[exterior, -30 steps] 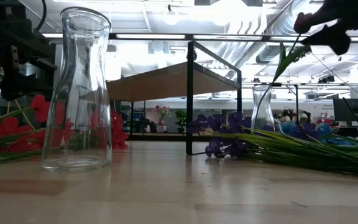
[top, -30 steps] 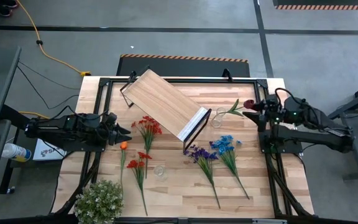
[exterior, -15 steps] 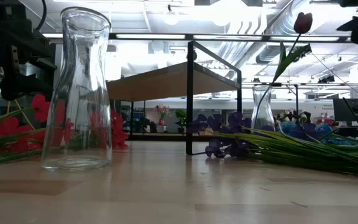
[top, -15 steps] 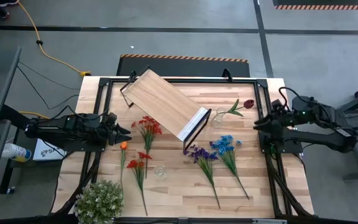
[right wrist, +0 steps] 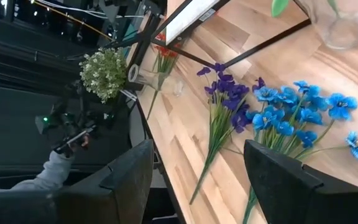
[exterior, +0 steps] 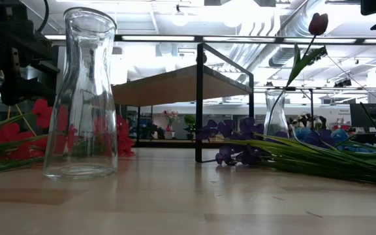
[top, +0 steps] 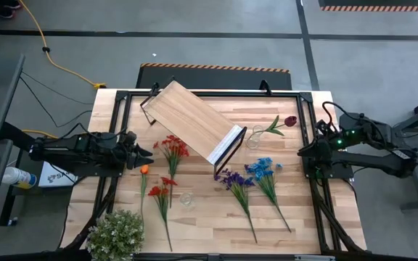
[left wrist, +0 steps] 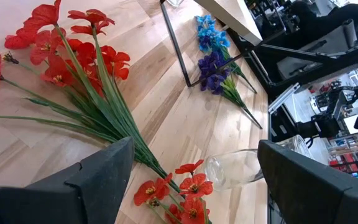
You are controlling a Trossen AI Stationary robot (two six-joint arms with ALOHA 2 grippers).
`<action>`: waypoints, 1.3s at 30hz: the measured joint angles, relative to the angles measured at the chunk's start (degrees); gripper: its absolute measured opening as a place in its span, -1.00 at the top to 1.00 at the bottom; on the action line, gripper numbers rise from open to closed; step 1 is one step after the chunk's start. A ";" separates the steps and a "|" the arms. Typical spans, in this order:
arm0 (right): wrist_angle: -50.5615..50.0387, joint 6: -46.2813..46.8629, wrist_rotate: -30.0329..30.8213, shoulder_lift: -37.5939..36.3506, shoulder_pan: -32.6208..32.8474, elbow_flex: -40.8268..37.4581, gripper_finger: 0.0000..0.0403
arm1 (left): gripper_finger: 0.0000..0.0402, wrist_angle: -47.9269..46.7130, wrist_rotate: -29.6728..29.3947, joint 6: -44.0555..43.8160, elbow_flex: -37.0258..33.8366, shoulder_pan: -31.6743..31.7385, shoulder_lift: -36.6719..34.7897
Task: Pick and place flowers into a vace then onto a shelf
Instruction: Put the blue flowers into the top transparent vase
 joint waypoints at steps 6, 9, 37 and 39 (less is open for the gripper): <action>0.04 3.72 -0.23 0.00 0.01 -0.02 -0.19 | -0.87 0.00 0.00 0.00 0.00 0.00 -0.01; 0.77 3.42 -0.40 0.00 0.01 -0.02 -0.19 | -0.87 0.00 0.00 0.00 0.00 0.00 0.00; 24.22 -3.04 -9.26 3.12 0.01 4.93 -0.19 | -0.87 -0.01 0.02 -0.68 0.00 0.00 0.00; 24.20 -4.34 -9.26 5.33 0.01 7.28 -0.19 | -0.87 -0.02 0.02 -0.68 0.00 0.00 -0.01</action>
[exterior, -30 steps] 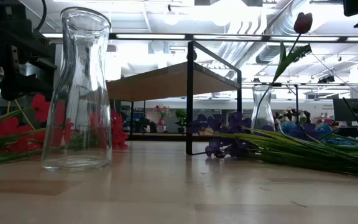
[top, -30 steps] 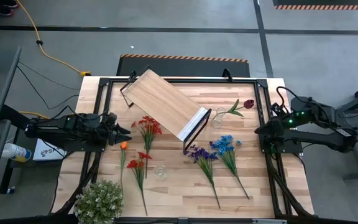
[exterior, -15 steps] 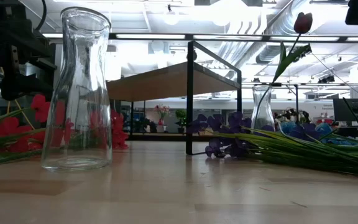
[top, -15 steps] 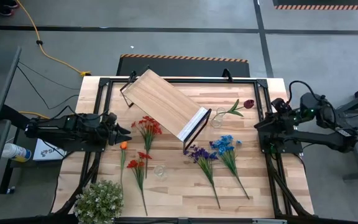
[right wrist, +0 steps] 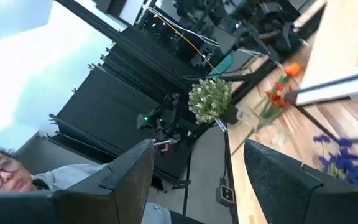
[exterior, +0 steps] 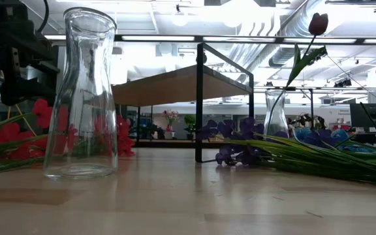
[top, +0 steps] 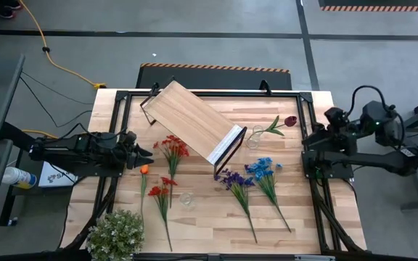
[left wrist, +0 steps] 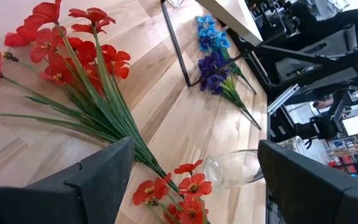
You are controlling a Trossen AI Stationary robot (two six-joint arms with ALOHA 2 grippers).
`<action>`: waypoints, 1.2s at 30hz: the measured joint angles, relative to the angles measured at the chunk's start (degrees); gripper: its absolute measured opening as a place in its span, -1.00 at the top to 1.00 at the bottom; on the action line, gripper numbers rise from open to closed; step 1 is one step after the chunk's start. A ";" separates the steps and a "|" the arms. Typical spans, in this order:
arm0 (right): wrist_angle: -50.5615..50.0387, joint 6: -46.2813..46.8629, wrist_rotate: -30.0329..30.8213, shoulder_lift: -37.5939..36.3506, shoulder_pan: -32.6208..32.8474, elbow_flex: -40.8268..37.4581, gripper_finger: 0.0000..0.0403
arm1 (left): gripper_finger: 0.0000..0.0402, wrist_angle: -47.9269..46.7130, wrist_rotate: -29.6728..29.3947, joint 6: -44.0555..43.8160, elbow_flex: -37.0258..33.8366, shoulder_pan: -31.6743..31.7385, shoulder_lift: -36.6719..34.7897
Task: Pick and place flowers into a vace then onto a shelf
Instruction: Put the blue flowers into the top transparent vase
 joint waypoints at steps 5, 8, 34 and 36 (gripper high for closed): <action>-0.37 -2.64 -1.99 6.14 0.03 5.24 -0.19 | -0.87 0.00 0.47 -0.04 0.00 0.00 0.02; -1.21 -3.85 -2.43 9.87 0.86 8.30 -0.19 | -0.87 0.00 0.82 -0.04 0.00 0.00 0.00; -0.06 -0.23 45.26 25.33 53.37 19.61 -0.19 | -0.87 -0.04 2.01 0.24 0.00 0.00 0.02; 0.06 0.98 49.60 26.18 57.24 19.61 -0.19 | -0.87 -0.04 2.24 0.24 0.00 0.00 0.02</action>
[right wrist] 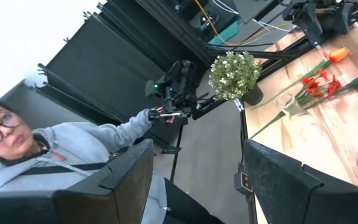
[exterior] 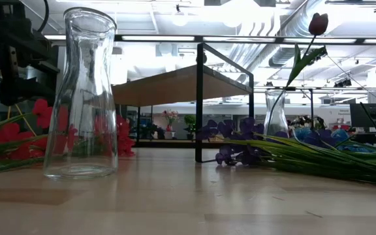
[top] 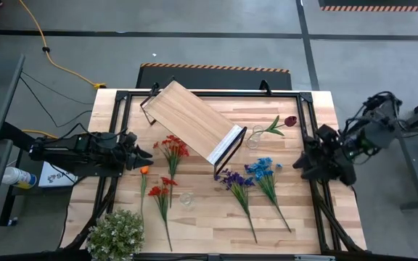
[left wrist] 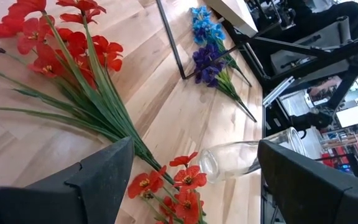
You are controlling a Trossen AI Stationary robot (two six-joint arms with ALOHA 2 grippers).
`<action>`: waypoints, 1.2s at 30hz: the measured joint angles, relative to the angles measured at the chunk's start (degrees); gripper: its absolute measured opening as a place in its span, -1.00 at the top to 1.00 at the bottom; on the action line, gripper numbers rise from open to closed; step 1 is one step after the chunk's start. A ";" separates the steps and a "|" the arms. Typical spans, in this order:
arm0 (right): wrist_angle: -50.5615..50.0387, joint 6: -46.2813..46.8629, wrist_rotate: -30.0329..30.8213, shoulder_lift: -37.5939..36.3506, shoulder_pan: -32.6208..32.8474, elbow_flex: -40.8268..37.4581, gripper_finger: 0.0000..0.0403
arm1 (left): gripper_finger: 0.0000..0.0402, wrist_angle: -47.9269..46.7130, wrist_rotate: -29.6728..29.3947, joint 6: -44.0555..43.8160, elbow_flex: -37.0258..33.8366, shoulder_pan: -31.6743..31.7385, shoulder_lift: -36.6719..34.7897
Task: Pick and place flowers into a vace then onto a shelf
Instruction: Put the blue flowers into the top transparent vase
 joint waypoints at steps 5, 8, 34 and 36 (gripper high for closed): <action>-0.01 2.41 10.49 2.71 8.68 0.00 -0.19 | -0.87 -0.24 1.47 0.02 0.00 0.00 0.00; -0.39 3.73 15.59 4.65 12.78 0.00 -0.19 | -0.87 -0.56 1.46 0.02 0.00 0.00 0.00; -23.03 31.20 11.39 12.41 13.34 -1.92 -0.19 | -0.87 -1.97 1.43 0.00 0.00 0.00 -0.01; -24.59 33.32 8.40 12.35 11.91 -3.57 -0.19 | -0.87 -2.07 1.43 0.00 0.00 -0.01 -0.01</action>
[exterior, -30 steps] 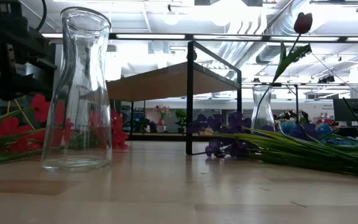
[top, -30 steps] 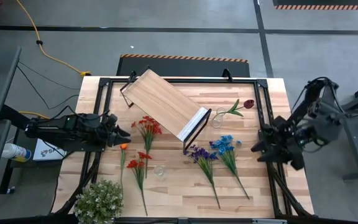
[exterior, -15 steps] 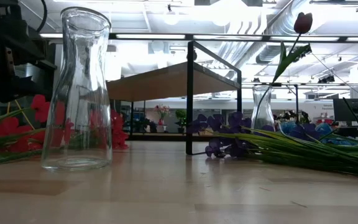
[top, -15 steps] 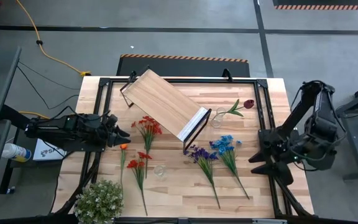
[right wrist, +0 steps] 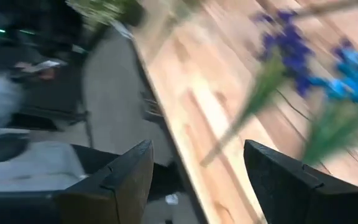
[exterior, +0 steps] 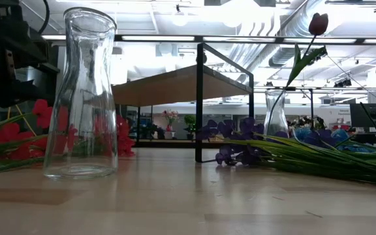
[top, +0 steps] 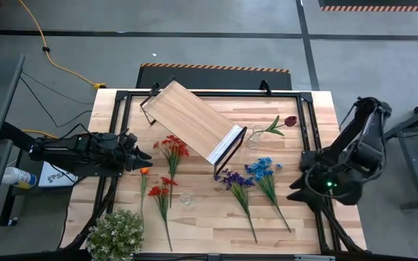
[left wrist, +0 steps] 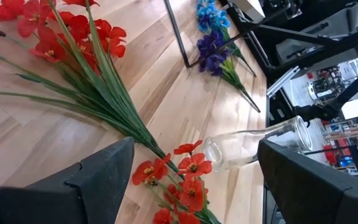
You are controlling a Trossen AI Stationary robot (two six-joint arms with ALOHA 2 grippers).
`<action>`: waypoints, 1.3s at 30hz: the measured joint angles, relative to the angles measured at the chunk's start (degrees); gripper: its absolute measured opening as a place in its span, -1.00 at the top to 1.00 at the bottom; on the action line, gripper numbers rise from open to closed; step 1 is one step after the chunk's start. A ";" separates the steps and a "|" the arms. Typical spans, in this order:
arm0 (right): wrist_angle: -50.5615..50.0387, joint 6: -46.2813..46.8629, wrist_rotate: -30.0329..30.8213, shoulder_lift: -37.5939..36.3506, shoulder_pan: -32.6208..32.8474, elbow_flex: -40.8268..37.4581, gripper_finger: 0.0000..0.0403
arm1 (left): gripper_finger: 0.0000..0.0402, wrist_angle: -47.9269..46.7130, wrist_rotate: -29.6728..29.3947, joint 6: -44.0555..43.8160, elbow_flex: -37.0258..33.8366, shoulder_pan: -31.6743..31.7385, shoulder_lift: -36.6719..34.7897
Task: Pick and place flowers into a vace then onto a shelf
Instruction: Put the blue flowers into the top transparent vase
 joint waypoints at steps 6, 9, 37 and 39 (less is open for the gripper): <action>-3.33 3.76 -4.38 -0.31 -1.53 -3.88 -0.19 | -0.87 -0.03 0.00 0.00 0.00 -0.01 -0.01; -3.38 4.66 -4.87 -1.42 -1.53 -5.66 -0.19 | -0.87 -0.04 0.00 0.00 0.00 0.00 0.00; 20.39 13.89 -21.54 -8.34 -3.77 -34.80 -0.19 | -0.87 -0.05 -0.07 0.00 0.00 0.01 -0.01; 24.02 13.66 -21.53 -8.34 -3.77 -36.52 -0.19 | -0.87 -0.05 -0.07 0.00 0.00 0.01 -0.01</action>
